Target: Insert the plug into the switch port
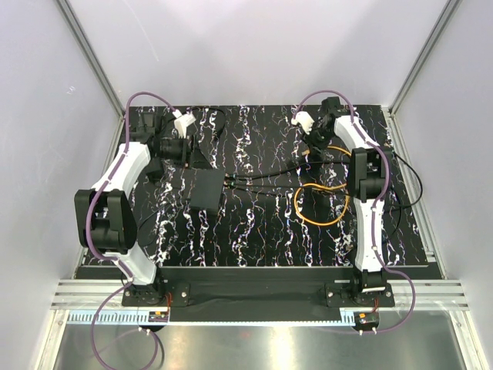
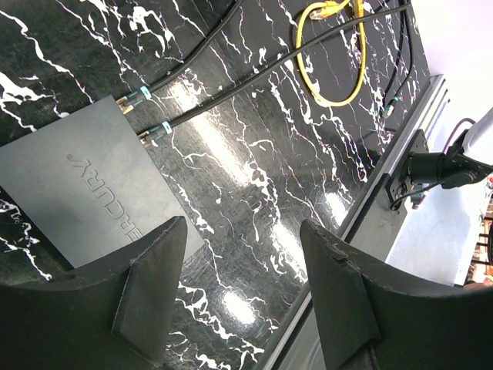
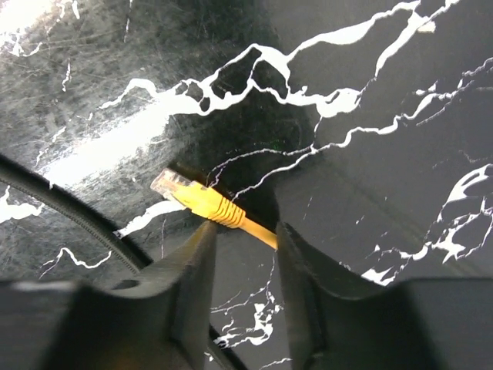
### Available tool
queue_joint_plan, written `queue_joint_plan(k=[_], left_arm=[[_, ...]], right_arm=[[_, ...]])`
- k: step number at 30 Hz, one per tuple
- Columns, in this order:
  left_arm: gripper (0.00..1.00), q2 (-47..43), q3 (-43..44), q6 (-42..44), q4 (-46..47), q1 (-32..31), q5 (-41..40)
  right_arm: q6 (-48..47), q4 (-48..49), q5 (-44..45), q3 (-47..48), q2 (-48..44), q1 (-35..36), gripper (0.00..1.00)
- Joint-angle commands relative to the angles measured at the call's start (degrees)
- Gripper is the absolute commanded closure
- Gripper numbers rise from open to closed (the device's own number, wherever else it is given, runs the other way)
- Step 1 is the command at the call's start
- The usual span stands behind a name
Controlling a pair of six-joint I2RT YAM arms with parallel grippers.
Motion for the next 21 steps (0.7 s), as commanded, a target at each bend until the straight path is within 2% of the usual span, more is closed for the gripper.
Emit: queue_joint_plan(k=[1,5,6,7,12,21], left_arm=[[0.35,0.6,2.8,0.2,0.9,0.1,1.4],[0.35,1.0,3.2,0.1,0.7,0.2,1.3],[0.35,1.0,3.3,0.0,0.7,0.2,1.2],[0.35,0.9,3.3,0.0,0.7,0.3,1.1],[0.35,0.4,3.8,-0.5,0.6,0.4,0.7],[0.35,-2.8,4.8,-0.8,-0.7,0.6,0.1]], right_arm=[[-3.1,-3.1,-1.3,1.8,2.3,0.7,0.61],[-5.7,-6.2,-1.9,1.6,3.6,1.1,0.82],[-6.2,-6.9,-1.7,1.4,3.8,1.4,0.97],[-6.4,-6.3,-1.2,1.1,3.4,1.6,1.0],[-4.7,3.1,3.1,-3.0,-0.8,1.5,1.0],[-5.0,13.0,11.3,-3.6,-12.5,-0.4,1.0]])
